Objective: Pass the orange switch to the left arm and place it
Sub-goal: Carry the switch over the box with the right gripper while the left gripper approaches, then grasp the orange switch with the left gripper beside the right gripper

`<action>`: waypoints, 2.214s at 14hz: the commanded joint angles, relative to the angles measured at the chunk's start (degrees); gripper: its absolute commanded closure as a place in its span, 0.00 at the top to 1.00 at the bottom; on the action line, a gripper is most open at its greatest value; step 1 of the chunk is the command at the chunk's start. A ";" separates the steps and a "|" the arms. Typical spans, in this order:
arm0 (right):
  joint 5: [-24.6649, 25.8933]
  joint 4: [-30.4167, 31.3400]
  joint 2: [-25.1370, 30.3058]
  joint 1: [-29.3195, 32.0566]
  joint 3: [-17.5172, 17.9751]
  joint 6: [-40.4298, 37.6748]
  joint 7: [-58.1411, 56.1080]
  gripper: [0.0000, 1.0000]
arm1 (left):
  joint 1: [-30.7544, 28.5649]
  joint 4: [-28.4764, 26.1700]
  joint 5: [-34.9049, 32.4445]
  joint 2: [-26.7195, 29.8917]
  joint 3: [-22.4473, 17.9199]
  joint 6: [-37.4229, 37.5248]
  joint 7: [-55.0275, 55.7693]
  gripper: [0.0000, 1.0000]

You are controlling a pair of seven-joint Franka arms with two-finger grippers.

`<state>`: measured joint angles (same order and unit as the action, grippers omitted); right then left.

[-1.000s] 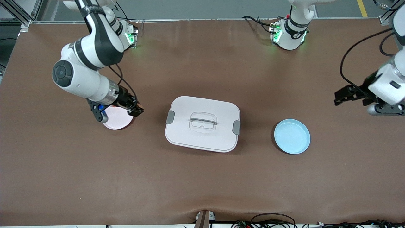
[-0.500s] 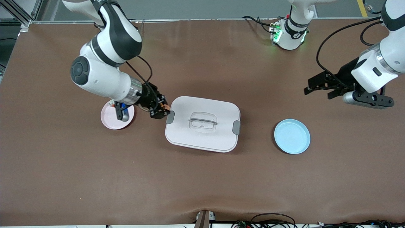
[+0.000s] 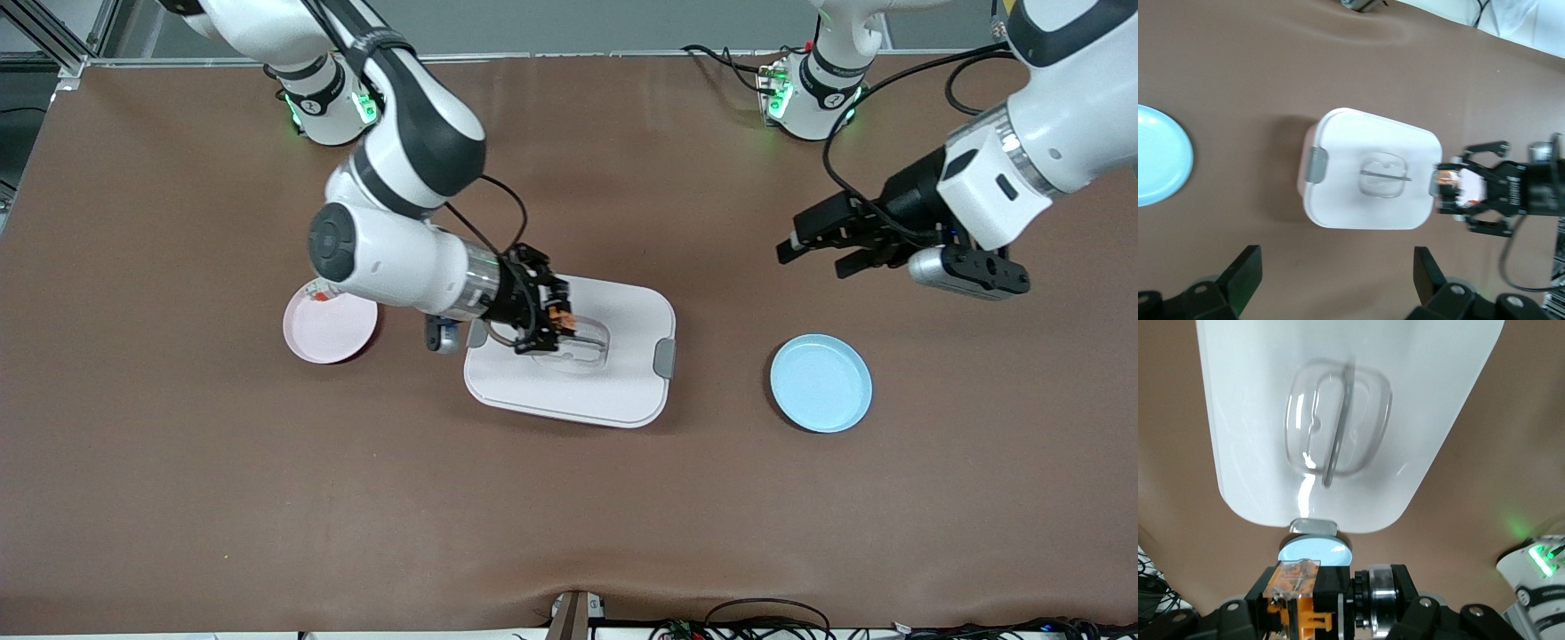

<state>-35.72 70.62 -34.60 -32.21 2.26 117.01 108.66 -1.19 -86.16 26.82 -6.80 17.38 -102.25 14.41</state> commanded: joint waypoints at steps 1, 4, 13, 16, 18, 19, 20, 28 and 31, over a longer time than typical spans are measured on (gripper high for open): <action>-1.28 -7.43 -3.98 -2.50 -0.42 2.50 5.77 0.00 | 0.05 0.03 1.31 -1.80 1.77 -2.16 0.88 0.92; -1.37 -8.04 -3.98 -4.09 0.28 4.71 10.86 0.00 | 0.40 -0.06 1.57 -2.77 1.95 -4.19 0.88 0.90; -1.46 -10.68 -4.60 -6.29 2.92 13.24 18.44 0.00 | 4.17 0.03 4.20 -6.38 1.95 -10.08 0.71 0.71; -1.54 -13.57 -6.18 -6.29 3.01 13.77 18.52 0.00 | 5.05 -0.58 4.30 -5.86 2.04 -9.11 0.71 0.65; -1.54 -13.84 -6.44 -6.29 3.10 14.04 18.26 0.00 | 6.28 -0.67 4.30 -6.20 2.22 -9.11 0.88 0.65; -1.54 -13.84 -6.53 -6.29 3.10 14.56 18.17 0.00 | 7.16 -0.50 4.30 -6.38 2.13 -9.20 0.88 0.66; -1.54 -13.84 -6.62 -6.29 3.10 15.70 18.26 0.00 | 7.34 -0.50 3.95 -6.38 2.13 -9.29 0.62 0.68; -1.54 -15.25 -7.32 -6.29 3.72 16.67 18.08 0.00 | 7.43 -0.50 3.59 -7.79 2.22 -9.46 -0.43 0.68; -1.54 -15.34 -7.32 -6.29 3.72 16.67 18.08 0.00 | 7.43 -0.59 3.59 -7.79 2.22 -9.55 -0.43 0.45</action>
<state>-36.38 57.97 -40.44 -38.65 5.39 133.57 126.14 6.30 -86.96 30.13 -14.51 19.50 -111.61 14.68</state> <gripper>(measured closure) 0.273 0.383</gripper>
